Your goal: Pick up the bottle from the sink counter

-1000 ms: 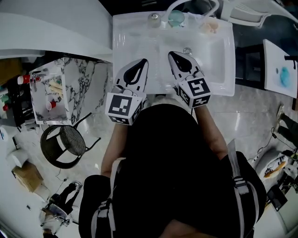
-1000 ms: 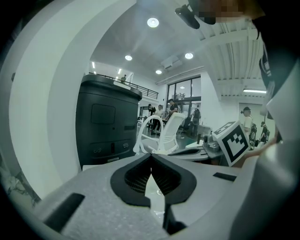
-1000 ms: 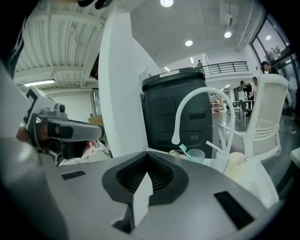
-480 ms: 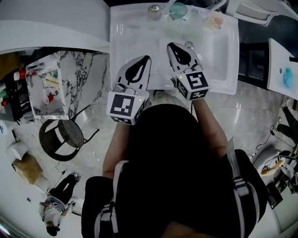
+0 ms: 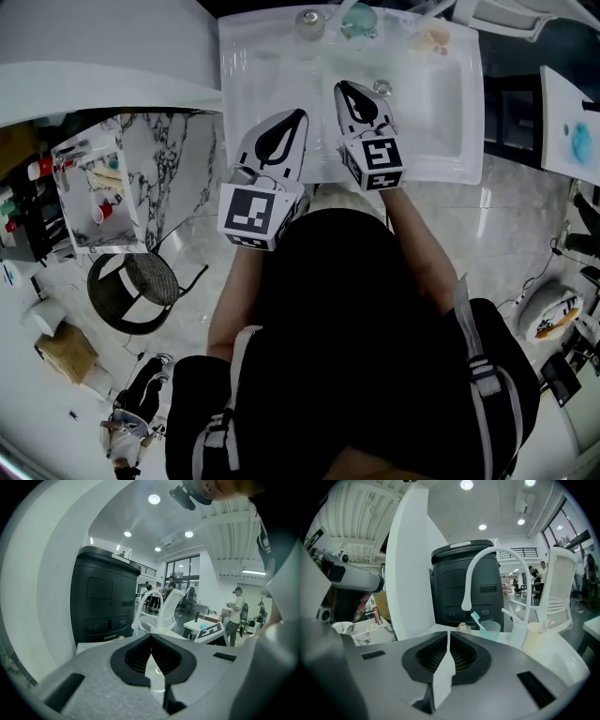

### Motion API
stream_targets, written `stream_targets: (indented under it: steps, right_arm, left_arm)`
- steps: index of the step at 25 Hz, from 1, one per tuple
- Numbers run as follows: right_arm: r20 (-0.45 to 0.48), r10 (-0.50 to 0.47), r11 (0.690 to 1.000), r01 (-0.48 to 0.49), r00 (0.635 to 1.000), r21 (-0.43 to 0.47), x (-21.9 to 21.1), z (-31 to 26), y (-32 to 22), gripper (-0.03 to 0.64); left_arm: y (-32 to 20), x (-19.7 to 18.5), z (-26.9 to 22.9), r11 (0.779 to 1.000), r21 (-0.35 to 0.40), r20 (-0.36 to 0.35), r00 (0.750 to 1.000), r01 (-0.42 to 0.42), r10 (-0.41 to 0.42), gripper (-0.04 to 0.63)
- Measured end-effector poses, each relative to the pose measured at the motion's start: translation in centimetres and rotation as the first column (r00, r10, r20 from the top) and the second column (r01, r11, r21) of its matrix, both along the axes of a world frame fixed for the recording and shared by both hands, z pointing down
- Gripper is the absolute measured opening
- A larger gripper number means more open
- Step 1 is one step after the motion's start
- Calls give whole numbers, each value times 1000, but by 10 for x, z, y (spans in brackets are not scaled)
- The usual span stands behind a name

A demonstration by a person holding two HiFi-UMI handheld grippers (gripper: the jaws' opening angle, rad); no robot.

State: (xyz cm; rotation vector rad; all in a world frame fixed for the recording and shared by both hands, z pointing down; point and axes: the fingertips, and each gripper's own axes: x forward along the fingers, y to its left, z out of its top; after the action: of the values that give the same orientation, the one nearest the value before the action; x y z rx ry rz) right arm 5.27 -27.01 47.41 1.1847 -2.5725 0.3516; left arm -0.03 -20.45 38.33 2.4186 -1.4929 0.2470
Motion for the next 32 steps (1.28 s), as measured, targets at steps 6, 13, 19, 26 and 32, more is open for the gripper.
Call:
stream_targets:
  steps: [6, 13, 19, 26, 32]
  right_arm:
    - [-24, 51, 999, -51, 998, -15, -7, 19, -12, 34]
    - [-38, 93, 995, -95, 995, -31, -27, 35, -32, 80]
    - [-70, 118, 992, -121, 991, -44, -40, 56, -47, 138]
    - [-109, 149, 987, -154, 983, -41, -47, 78, -67, 192]
    - [-128, 170, 983, -176, 977, -42, -56, 95, -85, 216]
  left_arm:
    - [-12, -12, 1, 999, -36, 1, 1000, -16, 16, 20]
    - [-28, -28, 7, 996, -63, 2, 998, -56, 56, 20]
    - [-39, -35, 9, 992, -45, -19, 993, -121, 121, 20]
    - [-49, -56, 17, 992, -41, -16, 993, -120, 119, 20]
    - [-54, -70, 20, 994, -67, -36, 995, -92, 89, 20]
